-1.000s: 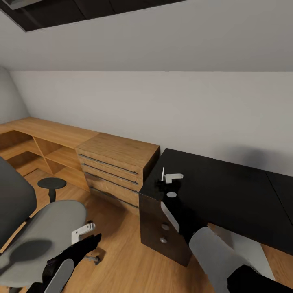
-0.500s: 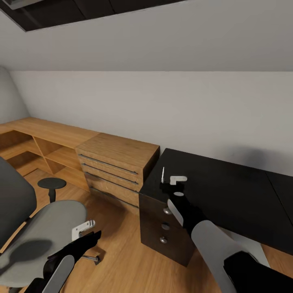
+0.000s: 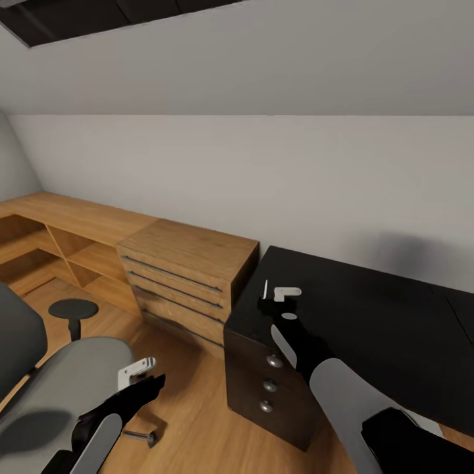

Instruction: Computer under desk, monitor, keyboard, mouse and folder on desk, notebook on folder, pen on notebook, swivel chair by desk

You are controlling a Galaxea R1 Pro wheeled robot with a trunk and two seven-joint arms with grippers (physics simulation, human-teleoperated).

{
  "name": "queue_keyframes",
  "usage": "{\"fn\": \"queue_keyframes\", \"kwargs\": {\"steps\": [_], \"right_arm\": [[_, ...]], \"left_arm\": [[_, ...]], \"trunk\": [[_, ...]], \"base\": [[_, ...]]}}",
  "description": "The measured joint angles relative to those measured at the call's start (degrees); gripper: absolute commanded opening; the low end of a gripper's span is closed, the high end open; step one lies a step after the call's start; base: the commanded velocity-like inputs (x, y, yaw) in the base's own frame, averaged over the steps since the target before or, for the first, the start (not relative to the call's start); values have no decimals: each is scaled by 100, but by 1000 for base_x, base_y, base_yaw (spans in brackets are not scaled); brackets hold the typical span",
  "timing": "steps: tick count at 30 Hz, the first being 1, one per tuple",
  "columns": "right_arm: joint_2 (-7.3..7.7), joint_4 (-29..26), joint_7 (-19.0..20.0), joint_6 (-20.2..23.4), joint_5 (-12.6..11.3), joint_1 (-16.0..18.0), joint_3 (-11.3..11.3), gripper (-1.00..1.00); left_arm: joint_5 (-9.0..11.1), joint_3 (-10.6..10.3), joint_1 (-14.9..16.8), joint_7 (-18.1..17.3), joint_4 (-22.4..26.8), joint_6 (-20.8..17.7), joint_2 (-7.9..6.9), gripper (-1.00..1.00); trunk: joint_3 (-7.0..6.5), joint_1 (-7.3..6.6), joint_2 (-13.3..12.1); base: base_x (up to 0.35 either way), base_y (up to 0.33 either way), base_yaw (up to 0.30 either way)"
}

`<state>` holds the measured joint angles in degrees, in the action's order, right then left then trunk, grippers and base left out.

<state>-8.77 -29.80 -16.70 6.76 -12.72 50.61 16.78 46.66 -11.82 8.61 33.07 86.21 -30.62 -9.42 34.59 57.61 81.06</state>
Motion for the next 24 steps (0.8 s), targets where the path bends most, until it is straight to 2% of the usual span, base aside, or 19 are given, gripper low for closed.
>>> {"fn": "queue_keyframes", "kwargs": {"steps": [11, 20, 24], "right_arm": [[0, 119, 2, -88, 18, -112, -5, 100], [-14, 198, 4, -31, 11, -117, 1, 100], [-37, 202, -12, 121, 8, -117, 7, 100]], "left_arm": [[-166, 0, 4, -8, 10, 12, 2, 100], [-177, -2, 4, -9, 29, 5, 7, 100], [-178, -1, 4, -9, 51, 4, 8, 100]], "trunk": [[0, 0, 0], [0, 3, 0], [0, 3, 0]], "base": [[311, 0, 0], [51, 0, 0], [6, 0, 0]]}}
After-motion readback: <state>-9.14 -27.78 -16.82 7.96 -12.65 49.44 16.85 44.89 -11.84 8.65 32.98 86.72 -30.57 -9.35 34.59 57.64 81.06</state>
